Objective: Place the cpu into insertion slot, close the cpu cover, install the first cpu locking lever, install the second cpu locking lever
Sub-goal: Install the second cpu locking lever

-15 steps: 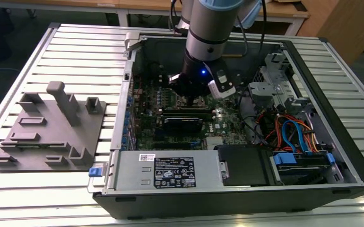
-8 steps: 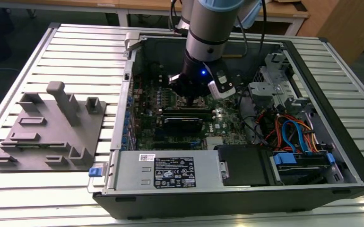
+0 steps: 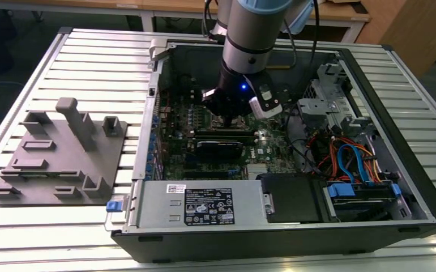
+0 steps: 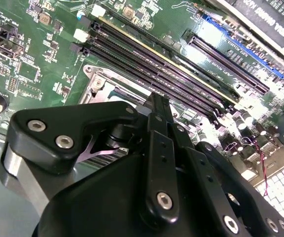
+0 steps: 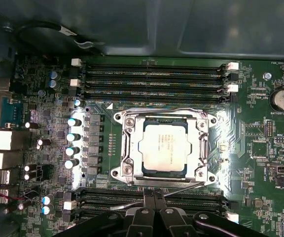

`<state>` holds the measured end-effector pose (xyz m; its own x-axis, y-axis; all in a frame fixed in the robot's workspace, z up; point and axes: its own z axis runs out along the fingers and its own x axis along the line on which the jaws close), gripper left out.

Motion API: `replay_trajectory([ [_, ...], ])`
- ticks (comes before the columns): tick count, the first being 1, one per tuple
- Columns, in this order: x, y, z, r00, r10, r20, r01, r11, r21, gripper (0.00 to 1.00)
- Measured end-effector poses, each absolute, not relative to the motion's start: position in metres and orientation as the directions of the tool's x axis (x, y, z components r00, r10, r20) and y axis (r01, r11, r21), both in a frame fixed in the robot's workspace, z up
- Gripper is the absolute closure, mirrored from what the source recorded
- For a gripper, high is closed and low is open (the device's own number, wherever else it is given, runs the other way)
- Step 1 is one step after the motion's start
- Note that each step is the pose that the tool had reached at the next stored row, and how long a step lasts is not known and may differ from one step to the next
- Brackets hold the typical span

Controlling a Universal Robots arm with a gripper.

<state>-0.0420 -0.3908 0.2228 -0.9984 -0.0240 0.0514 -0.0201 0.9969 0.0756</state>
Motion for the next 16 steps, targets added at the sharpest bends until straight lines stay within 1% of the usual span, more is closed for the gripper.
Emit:
replay_trajectory([
  [2, -0.042, -0.392, 0.223, -0.998, -0.024, 0.051, -0.02, 0.997, 0.079, 0.9],
  [6, -0.042, -0.395, 0.222, -0.998, -0.026, 0.051, -0.02, 0.994, 0.104, 0.9],
  [16, -0.046, -0.405, 0.221, -0.998, -0.027, 0.05, -0.02, 0.99, 0.138, 0.9],
])
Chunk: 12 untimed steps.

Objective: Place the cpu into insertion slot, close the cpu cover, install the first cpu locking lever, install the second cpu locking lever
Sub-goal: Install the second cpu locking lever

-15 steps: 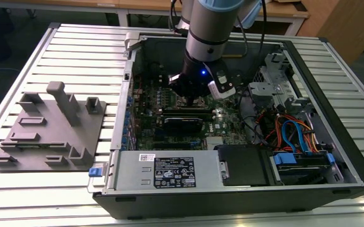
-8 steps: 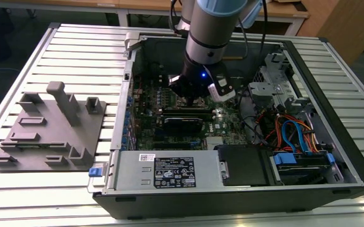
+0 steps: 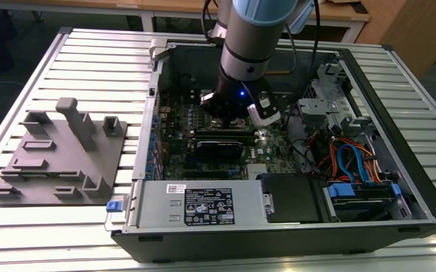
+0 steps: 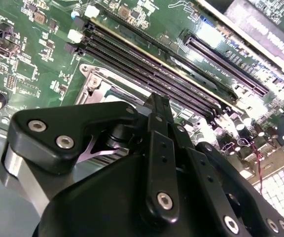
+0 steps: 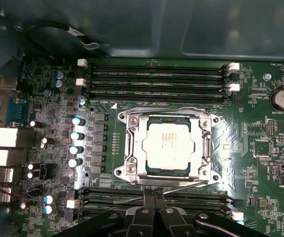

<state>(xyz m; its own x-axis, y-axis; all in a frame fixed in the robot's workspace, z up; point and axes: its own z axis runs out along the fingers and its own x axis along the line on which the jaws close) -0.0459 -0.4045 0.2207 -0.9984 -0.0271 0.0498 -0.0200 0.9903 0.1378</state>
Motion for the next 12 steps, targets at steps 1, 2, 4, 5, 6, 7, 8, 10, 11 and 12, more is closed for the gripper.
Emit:
replay_trajectory([
  [1, -0.0463, -0.4052, 0.2207, -0.998, -0.027, 0.05, -0.02, 0.99, 0.141, 0.9],
  [2, -0.0468, -0.4056, 0.2205, -0.998, -0.027, 0.05, -0.02, 0.989, 0.145, 0.9],
  [4, -0.0488, -0.4059, 0.2203, -0.998, -0.028, 0.05, -0.02, 0.988, 0.15, 0.9],
  [5, -0.0495, -0.406, 0.2201, -0.998, -0.028, 0.049, -0.02, 0.988, 0.153, 0.9],
  [6, -0.0503, -0.406, 0.22, -0.998, -0.028, 0.049, -0.02, 0.987, 0.156, 0.9],
  [7, -0.0511, -0.406, 0.2198, -0.998, -0.028, 0.049, -0.02, 0.987, 0.159, 0.9],
  [8, -0.052, -0.406, 0.2197, -0.998, -0.028, 0.049, -0.02, 0.987, 0.161, 0.9],
  [10, -0.0528, -0.406, 0.2194, -0.998, -0.029, 0.049, -0.02, 0.986, 0.165, 0.9],
  [11, -0.0529, -0.406, 0.2194, -0.998, -0.029, 0.049, -0.02, 0.986, 0.166, 0.9],
  [12, -0.0529, -0.406, 0.2194, -0.998, -0.029, 0.049, -0.02, 0.986, 0.167, 0.9],
])
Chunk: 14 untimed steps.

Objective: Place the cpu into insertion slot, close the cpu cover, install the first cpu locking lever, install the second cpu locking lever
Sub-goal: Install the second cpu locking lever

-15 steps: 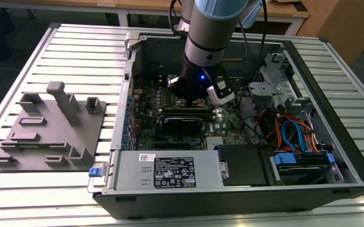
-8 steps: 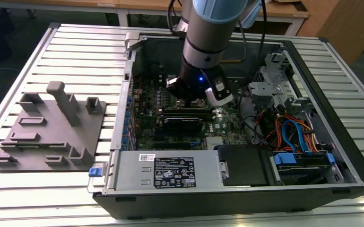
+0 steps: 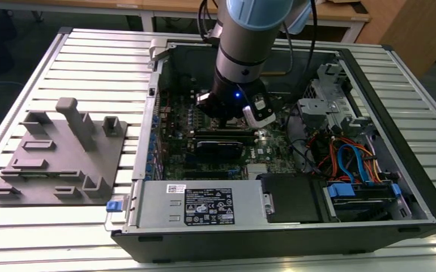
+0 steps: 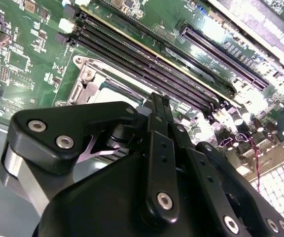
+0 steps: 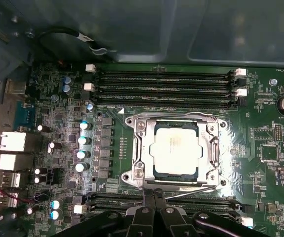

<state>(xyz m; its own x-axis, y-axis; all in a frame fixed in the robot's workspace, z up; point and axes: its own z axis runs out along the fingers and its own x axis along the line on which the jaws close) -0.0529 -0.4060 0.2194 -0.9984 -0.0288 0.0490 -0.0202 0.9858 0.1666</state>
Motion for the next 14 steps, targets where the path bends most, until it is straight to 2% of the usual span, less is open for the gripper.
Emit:
replay_trajectory([
  [14, -0.053, -0.4061, 0.2192, -0.998, -0.029, 0.054, -0.019, 0.984, 0.174, 0.9],
])
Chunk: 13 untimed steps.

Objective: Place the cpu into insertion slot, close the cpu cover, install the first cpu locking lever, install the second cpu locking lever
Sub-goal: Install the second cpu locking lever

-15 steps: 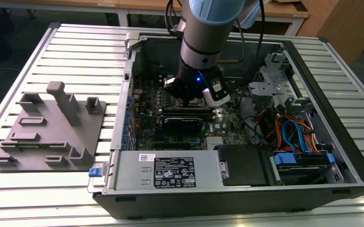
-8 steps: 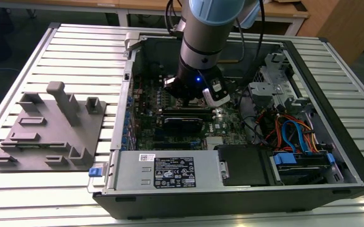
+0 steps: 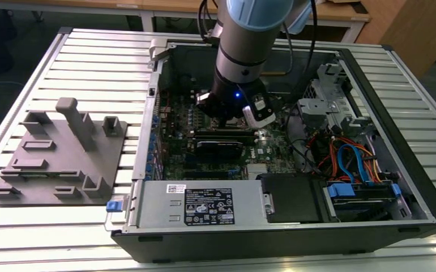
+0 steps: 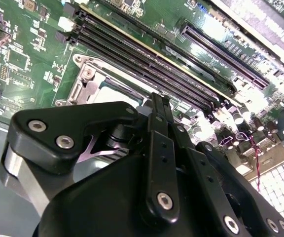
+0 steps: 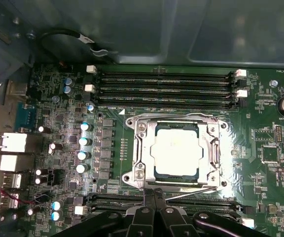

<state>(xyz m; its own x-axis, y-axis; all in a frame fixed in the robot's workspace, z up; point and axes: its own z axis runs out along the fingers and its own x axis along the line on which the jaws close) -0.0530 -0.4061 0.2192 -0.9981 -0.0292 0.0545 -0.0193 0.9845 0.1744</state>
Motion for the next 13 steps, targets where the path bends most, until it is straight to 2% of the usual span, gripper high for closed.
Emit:
replay_trajectory([
  [3, -0.053, -0.406, 0.219, -0.998, -0.03, 0.063, -0.017, 0.983, 0.184, 0.9],
  [13, -0.054, -0.421, 0.217, -0.997, -0.033, 0.063, -0.017, 0.972, 0.233, 0.9],
])
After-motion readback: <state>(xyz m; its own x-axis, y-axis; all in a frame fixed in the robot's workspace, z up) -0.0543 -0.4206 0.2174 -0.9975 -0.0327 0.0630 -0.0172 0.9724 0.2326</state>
